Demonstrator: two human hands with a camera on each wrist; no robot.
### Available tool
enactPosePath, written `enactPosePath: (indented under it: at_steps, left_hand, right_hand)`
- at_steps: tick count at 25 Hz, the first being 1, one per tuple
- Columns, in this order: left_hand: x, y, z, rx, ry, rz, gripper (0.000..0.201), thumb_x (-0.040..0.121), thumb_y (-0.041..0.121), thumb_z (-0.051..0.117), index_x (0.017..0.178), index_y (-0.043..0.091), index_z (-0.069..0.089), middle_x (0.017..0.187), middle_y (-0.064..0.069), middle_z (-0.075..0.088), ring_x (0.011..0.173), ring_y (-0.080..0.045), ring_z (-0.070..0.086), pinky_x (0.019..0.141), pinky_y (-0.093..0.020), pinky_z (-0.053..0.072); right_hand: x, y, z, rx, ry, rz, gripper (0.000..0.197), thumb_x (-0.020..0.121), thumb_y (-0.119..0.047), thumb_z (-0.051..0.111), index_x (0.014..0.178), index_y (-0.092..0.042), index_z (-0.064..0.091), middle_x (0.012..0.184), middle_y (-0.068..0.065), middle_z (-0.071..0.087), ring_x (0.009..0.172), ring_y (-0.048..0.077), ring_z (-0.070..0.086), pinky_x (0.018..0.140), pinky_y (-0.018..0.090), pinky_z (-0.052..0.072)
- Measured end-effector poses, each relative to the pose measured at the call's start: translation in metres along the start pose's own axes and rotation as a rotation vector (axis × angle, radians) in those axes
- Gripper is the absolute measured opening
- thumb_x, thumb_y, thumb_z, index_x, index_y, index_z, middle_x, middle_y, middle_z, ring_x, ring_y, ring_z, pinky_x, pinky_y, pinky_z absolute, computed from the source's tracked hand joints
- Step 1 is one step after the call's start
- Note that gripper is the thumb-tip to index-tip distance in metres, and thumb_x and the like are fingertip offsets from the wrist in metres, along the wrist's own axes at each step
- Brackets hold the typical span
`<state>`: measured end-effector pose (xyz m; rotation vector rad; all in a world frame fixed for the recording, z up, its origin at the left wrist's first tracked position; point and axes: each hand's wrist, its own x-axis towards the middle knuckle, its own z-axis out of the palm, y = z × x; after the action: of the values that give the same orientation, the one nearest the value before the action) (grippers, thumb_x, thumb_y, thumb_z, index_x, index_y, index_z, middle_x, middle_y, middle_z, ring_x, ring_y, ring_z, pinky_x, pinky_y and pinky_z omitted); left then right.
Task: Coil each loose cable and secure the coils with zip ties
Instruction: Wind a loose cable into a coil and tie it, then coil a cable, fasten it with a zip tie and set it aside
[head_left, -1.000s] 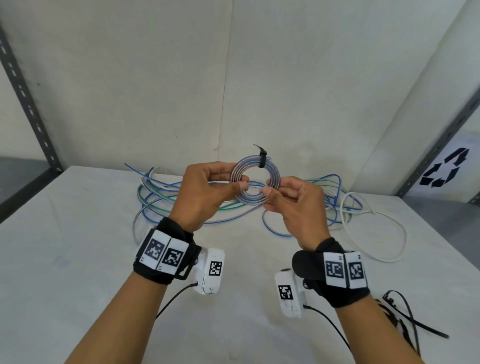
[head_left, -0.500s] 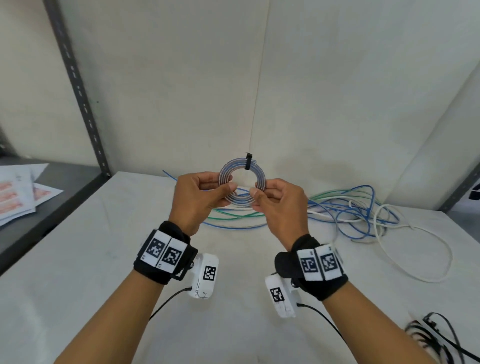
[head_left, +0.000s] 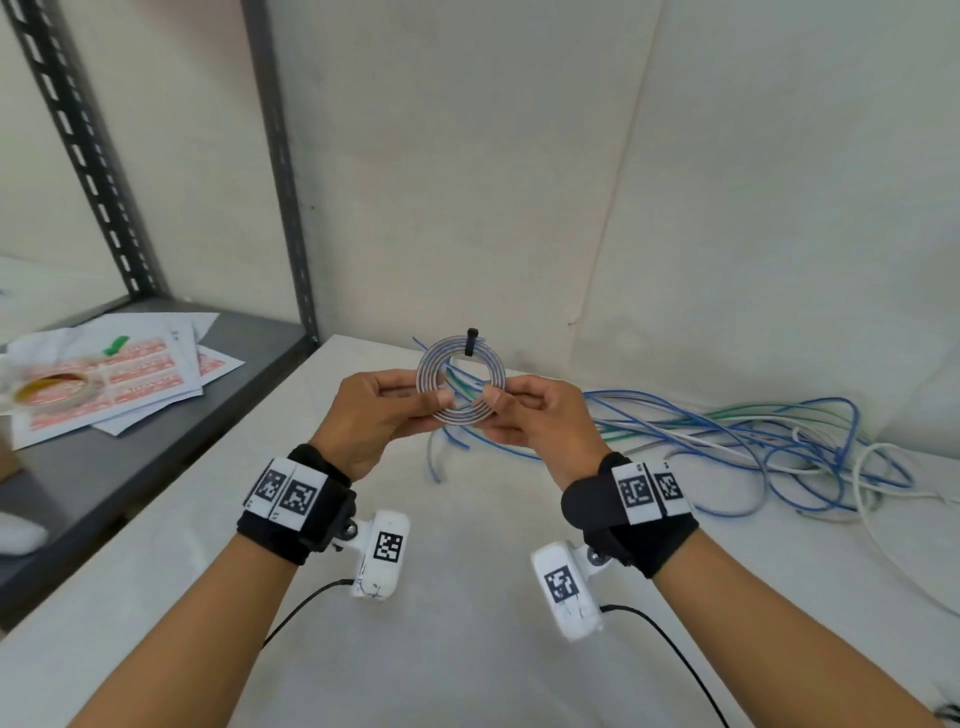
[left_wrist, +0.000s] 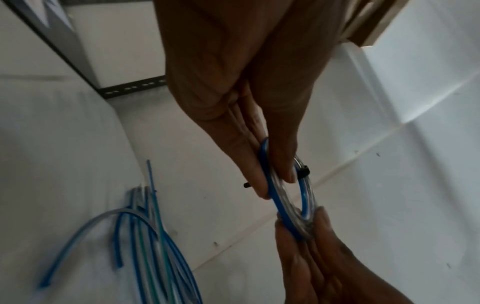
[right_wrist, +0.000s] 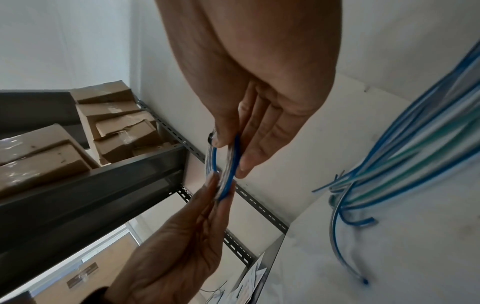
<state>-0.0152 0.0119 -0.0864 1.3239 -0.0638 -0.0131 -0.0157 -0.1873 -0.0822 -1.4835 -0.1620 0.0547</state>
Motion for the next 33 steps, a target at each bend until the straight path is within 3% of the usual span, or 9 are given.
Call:
enactPosePath:
  at_steps: [2, 4, 7, 11, 15, 19, 22, 27, 33]
  left_hand:
    - [0.001, -0.001, -0.015, -0.007, 0.001, -0.046, 0.025, 0.082, 0.000, 0.075, 0.107, 0.002, 0.070, 0.094, -0.012, 0.078, 0.087, -0.022, 0.074, 0.076, -0.028, 0.061]
    - [0.004, -0.004, -0.029, 0.123, 0.130, 0.029, 0.043, 0.076, 0.014, 0.085, 0.115, 0.006, 0.068, 0.103, -0.010, 0.076, 0.094, -0.023, 0.074, 0.080, -0.032, 0.062]
    - [0.002, 0.000, -0.034, 0.254, 0.232, 0.125, 0.045, 0.082, 0.040, 0.082, 0.114, 0.011, 0.069, 0.105, -0.007, 0.075, 0.093, -0.020, 0.075, 0.079, -0.035, 0.062]
    - [0.000, 0.004, -0.040, 0.236, -0.022, -0.052, 0.032, 0.099, 0.030, 0.061, 0.111, 0.003, 0.071, 0.105, -0.016, 0.076, 0.096, -0.027, 0.075, 0.084, -0.036, 0.062]
    - [0.011, 0.003, -0.074, 0.262, -0.047, -0.167, 0.018, 0.098, 0.011, 0.059, 0.111, 0.001, 0.068, 0.103, -0.020, 0.075, 0.086, -0.024, 0.076, 0.075, -0.031, 0.063]
    - [0.033, -0.005, -0.090, 0.328, -0.035, -0.294, 0.021, 0.097, 0.011, 0.063, 0.112, -0.003, 0.068, 0.099, -0.019, 0.076, 0.081, -0.021, 0.076, 0.070, -0.028, 0.062]
    - [0.054, -0.017, -0.101, 0.571, 0.080, -0.386, 0.020, 0.089, 0.012, 0.074, 0.105, -0.001, 0.071, 0.097, -0.021, 0.076, 0.085, -0.026, 0.076, 0.082, -0.035, 0.062]
    - [0.068, -0.032, -0.110, 0.930, 0.216, -0.466, 0.018, 0.081, 0.012, 0.083, 0.094, 0.008, 0.071, 0.088, -0.016, 0.075, 0.081, -0.026, 0.076, 0.084, -0.040, 0.062]
    - [0.065, -0.037, -0.112, 1.104, 0.276, -0.445, 0.017, 0.075, 0.013, 0.088, 0.085, 0.008, 0.075, 0.080, -0.011, 0.075, 0.074, -0.024, 0.076, 0.080, -0.039, 0.063]
  right_hand:
    - [0.008, 0.003, 0.011, -0.049, -0.011, 0.023, 0.014, 0.093, -0.012, 0.069, 0.102, -0.001, 0.070, 0.090, 0.017, 0.076, 0.073, 0.020, 0.074, 0.067, 0.028, 0.061]
    - [0.020, 0.007, 0.022, -0.165, 0.094, -0.031, 0.005, 0.091, -0.013, 0.073, 0.088, -0.010, 0.072, 0.085, 0.017, 0.076, 0.069, 0.020, 0.072, 0.061, 0.030, 0.059]
    - [0.040, 0.017, 0.043, -0.567, 0.236, -0.253, 0.012, 0.083, -0.027, 0.080, 0.078, -0.021, 0.071, 0.076, 0.001, 0.075, 0.069, 0.015, 0.071, 0.066, 0.032, 0.058]
    - [0.029, 0.031, 0.078, -0.740, -0.094, -0.354, 0.017, 0.083, -0.025, 0.080, 0.096, -0.016, 0.077, 0.086, -0.002, 0.077, 0.076, 0.013, 0.069, 0.075, 0.029, 0.056]
    - [0.055, 0.044, 0.062, -0.545, 0.134, -0.186, 0.017, 0.089, -0.032, 0.074, 0.096, -0.016, 0.072, 0.087, -0.003, 0.073, 0.079, 0.011, 0.068, 0.073, 0.024, 0.055]
    - [0.076, 0.056, 0.067, -0.301, -0.089, 0.217, 0.009, 0.095, -0.012, 0.069, 0.091, -0.004, 0.069, 0.087, 0.016, 0.071, 0.075, 0.028, 0.070, 0.071, 0.037, 0.063]
    - [0.088, 0.070, 0.080, -0.472, 0.007, 0.240, 0.013, 0.090, -0.011, 0.074, 0.080, -0.004, 0.071, 0.083, 0.017, 0.073, 0.073, 0.030, 0.074, 0.075, 0.044, 0.063]
    - [0.099, 0.095, 0.097, -0.789, -0.053, 0.280, 0.043, 0.078, -0.021, 0.086, 0.113, -0.003, 0.069, 0.111, 0.013, 0.072, 0.098, 0.030, 0.072, 0.088, 0.042, 0.059]
    - [0.104, 0.113, 0.113, -0.917, -0.070, 0.284, 0.042, 0.065, -0.030, 0.093, 0.093, -0.006, 0.075, 0.089, 0.011, 0.076, 0.077, 0.023, 0.074, 0.073, 0.037, 0.063]
